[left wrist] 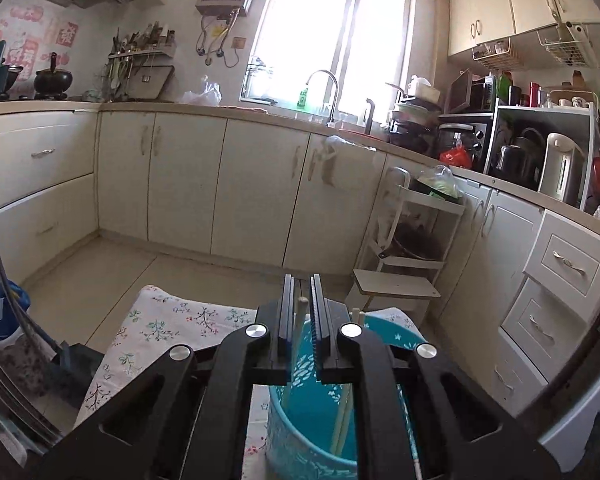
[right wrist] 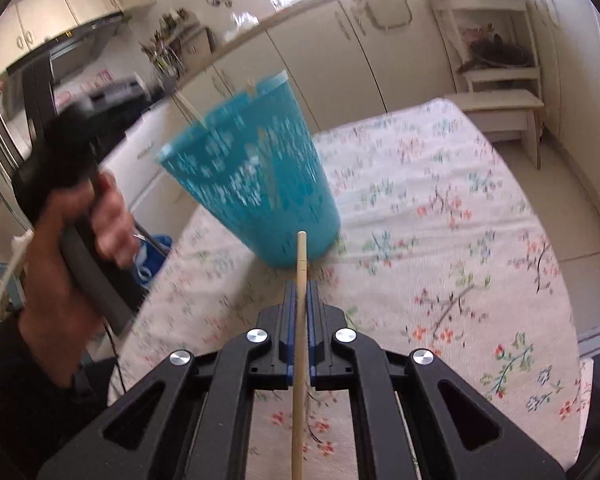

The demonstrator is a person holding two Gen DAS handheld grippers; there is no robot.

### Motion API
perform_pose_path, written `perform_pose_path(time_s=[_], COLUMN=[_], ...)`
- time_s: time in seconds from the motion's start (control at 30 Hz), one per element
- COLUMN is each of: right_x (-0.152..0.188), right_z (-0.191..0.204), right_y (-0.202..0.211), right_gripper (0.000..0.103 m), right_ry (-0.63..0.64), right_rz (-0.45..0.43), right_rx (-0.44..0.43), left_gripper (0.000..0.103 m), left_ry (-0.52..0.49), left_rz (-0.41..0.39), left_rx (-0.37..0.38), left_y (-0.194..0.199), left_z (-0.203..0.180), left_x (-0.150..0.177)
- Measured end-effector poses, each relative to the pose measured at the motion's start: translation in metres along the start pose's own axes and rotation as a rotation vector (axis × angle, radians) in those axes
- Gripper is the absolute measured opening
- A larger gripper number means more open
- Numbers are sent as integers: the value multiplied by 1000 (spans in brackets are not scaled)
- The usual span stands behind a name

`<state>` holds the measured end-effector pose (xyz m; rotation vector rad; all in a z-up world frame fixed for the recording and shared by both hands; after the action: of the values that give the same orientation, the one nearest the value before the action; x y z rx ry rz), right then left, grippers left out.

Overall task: Organize utensils
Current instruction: 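Lift chopsticks into the teal cup, opening the left tool then the right tool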

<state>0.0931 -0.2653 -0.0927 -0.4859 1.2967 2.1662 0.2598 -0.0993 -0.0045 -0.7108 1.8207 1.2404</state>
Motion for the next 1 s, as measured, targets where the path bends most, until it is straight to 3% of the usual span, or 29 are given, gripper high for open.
perform_pose_path(time_s=[0.17, 0.47, 0.7, 0.8, 1.0], right_x=[-39, -135, -200, -205, -179], right_z=[24, 70, 78, 70, 62], right_y=[33, 60, 36, 19, -19], right_gripper=[6, 6, 6, 6, 6], right_ry=[17, 54, -3, -47, -10], right_rz=[-128, -381, -601, -631, -512], right_rx=[-65, -113, -85, -29, 44], left_gripper=[39, 56, 62, 62, 62], left_ry=[40, 148, 182, 187, 208], left_rz=[45, 84, 148, 172, 187], left_rx=[-5, -21, -35, -36, -30], left_y=[18, 59, 68, 64, 58], left_z=[14, 40, 51, 54, 61], left_x=[17, 49, 81, 88, 92])
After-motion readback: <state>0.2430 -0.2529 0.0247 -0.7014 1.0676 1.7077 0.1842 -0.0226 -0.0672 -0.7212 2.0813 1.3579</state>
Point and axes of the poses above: each gripper's, at about its wrist camera, not at the fingertips, and y roughly against the way its jaws point, z to its left, x to its underside, the point moved 5 cm from there along -y, roughly the way its jaws point, and after that the axes turned 10 degrees about z, right-handed, at the moved point
